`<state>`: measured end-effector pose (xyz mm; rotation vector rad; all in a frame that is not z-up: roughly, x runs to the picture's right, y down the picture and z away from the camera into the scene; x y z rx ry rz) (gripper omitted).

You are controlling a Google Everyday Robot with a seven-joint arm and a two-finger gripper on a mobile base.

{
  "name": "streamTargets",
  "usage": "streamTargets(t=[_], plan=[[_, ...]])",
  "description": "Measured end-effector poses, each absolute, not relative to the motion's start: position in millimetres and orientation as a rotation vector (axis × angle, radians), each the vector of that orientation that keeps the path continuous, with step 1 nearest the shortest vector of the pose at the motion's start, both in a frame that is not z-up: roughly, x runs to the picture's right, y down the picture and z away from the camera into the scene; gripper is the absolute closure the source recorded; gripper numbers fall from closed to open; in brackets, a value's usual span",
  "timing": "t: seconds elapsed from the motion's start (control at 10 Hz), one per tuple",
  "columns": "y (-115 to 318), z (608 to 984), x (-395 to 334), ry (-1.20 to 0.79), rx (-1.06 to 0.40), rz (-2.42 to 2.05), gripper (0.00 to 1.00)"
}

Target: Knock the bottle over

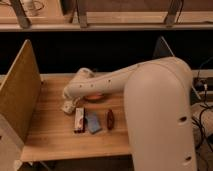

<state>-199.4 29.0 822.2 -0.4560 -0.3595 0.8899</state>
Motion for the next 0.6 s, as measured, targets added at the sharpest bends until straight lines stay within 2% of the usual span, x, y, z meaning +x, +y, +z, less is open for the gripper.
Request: streamTargets(t=[0.4, 0.6], plan=[[-48, 783, -94, -0.410, -0.256, 1.120, 1.00], [-74, 756, -10, -0.357, -0.132, 1.285, 1.00]])
